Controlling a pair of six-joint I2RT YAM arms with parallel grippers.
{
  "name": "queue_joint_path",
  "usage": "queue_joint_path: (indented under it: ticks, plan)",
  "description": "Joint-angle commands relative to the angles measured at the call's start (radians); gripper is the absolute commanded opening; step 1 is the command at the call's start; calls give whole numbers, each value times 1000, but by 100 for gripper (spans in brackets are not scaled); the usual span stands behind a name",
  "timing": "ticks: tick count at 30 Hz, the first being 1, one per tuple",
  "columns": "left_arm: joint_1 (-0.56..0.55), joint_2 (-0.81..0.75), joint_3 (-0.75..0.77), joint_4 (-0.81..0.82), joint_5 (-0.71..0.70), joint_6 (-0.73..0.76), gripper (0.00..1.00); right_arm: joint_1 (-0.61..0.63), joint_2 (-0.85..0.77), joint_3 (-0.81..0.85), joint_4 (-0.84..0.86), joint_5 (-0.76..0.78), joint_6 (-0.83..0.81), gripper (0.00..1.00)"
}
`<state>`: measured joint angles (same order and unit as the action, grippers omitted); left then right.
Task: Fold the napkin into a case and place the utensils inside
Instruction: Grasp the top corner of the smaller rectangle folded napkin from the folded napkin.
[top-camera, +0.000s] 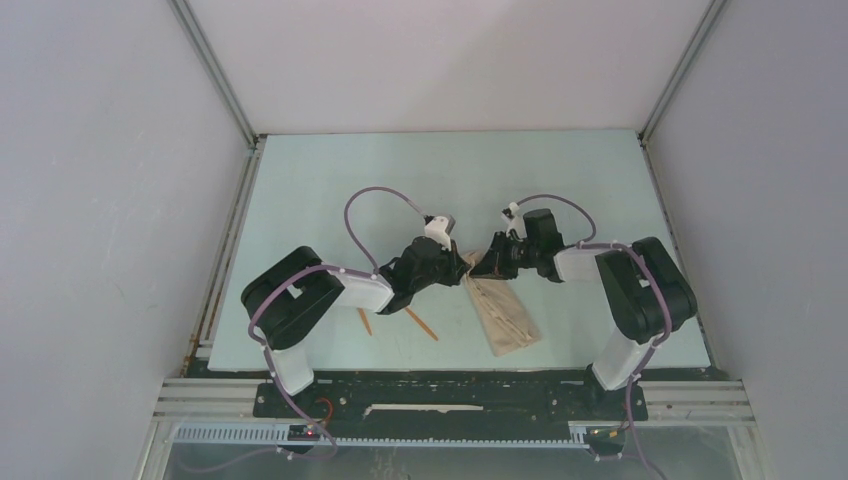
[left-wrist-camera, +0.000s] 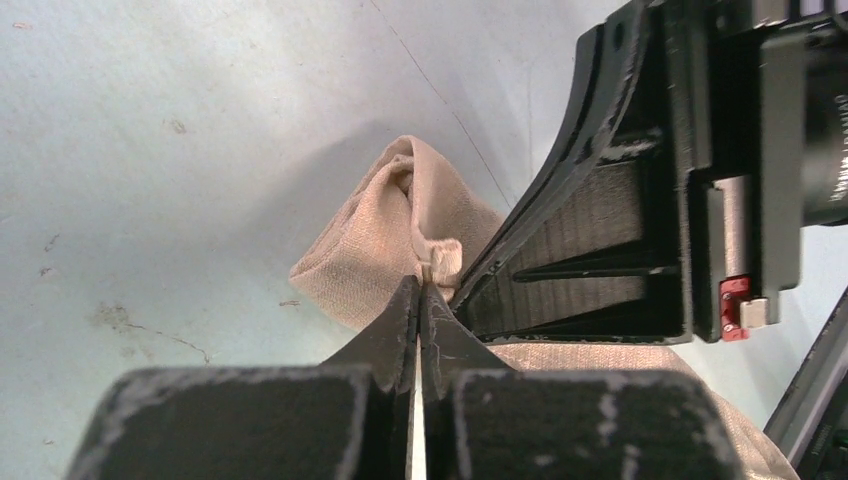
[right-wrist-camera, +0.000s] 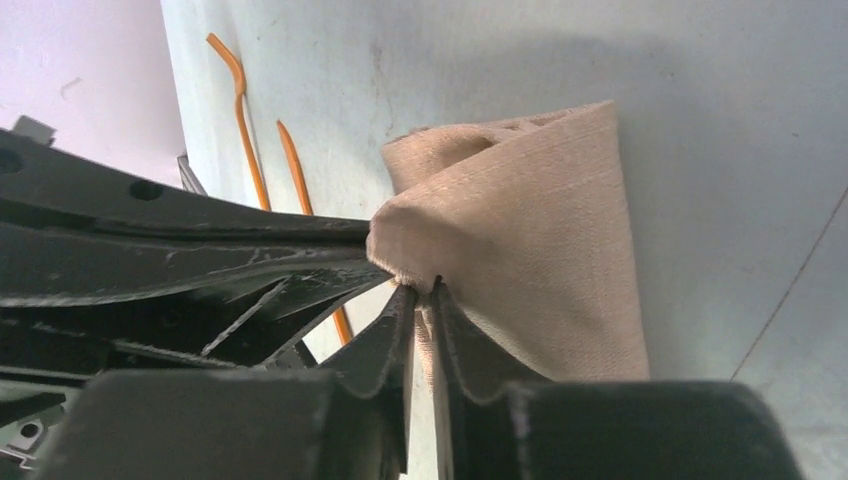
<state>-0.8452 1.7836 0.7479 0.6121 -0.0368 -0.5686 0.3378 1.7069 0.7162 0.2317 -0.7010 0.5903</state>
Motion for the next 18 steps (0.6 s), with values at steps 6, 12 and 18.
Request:
queue_joint_path:
  ticks: [6, 12, 18]
  plan:
    - [3, -55, -21, 79, 29, -45, 0, 31, 94, -40, 227, 24, 208, 0]
    - [31, -84, -88, 108, 5, -100, 0, 24, 244, -17, 594, -41, 391, 3]
    - [40, -53, -97, 115, 12, -116, 0, 16, 115, -37, 246, -38, 155, 26]
